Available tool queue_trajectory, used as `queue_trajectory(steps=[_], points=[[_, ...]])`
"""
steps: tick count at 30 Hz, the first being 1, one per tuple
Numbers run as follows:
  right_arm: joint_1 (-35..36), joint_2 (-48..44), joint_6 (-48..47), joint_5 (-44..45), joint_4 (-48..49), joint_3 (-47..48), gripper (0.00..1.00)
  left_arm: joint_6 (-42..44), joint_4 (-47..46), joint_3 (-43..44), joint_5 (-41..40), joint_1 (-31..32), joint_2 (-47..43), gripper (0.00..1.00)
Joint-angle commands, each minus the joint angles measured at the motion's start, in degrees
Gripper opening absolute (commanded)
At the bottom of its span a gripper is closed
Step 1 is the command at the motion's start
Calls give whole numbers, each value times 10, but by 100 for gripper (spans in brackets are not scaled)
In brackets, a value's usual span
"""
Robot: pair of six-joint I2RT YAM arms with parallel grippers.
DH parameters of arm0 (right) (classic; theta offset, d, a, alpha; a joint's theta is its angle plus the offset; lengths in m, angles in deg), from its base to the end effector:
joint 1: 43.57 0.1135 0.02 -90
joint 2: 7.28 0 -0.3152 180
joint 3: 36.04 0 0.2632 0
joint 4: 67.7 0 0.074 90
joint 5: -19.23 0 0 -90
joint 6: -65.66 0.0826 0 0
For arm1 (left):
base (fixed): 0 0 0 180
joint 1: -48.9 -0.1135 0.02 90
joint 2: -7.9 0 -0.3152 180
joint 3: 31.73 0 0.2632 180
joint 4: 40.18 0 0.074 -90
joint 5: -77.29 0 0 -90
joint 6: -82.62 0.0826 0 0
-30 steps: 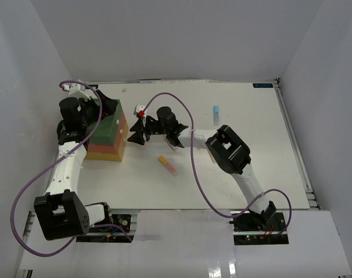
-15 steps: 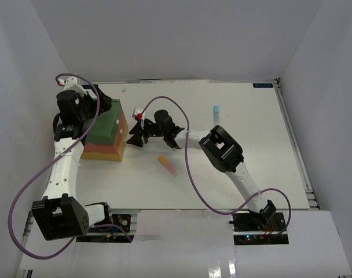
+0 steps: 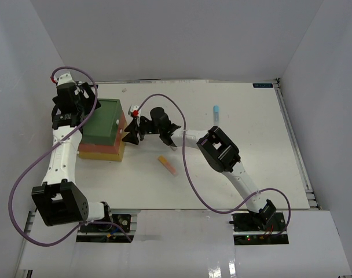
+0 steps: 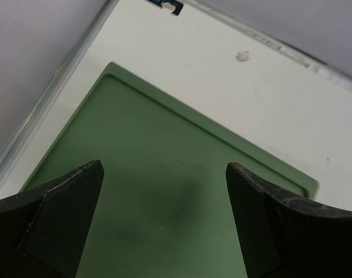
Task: Sort the stationery into containers
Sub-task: Open the drawer in the storage box.
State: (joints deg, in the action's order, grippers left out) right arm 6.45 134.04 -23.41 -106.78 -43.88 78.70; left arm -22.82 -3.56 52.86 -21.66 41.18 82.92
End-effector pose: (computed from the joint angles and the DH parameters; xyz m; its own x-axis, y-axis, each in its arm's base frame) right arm 0.3753 0.5232 0.1859 -0.0471 -0.0358 -0.9982 -0.9965 0.0703 0.0445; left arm 0.3319 0.0580 0.3910 -0.3625 -0.3145 -0.8773 -0.3802 0.9093 -0.1689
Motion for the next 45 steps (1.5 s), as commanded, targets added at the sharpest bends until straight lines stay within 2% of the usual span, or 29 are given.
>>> queue_trajectory(steps=[1,8,27,32,35,45], points=[[3,18,14,0,-31,48,61,17,29,18,-39,-9,11,98],[3,24,74,-12,-44,45,61,13,26,6,-22,-11,22,98],[1,56,130,-30,-70,92,60,-13,13,-44,46,-11,6,98],[0,61,135,-35,-66,98,54,-20,5,-58,60,-11,-2,98],[1,63,137,-41,-71,103,47,-21,4,-61,68,-11,-3,98],[1,63,141,-60,-71,99,33,-31,-3,-70,87,-11,-7,98]])
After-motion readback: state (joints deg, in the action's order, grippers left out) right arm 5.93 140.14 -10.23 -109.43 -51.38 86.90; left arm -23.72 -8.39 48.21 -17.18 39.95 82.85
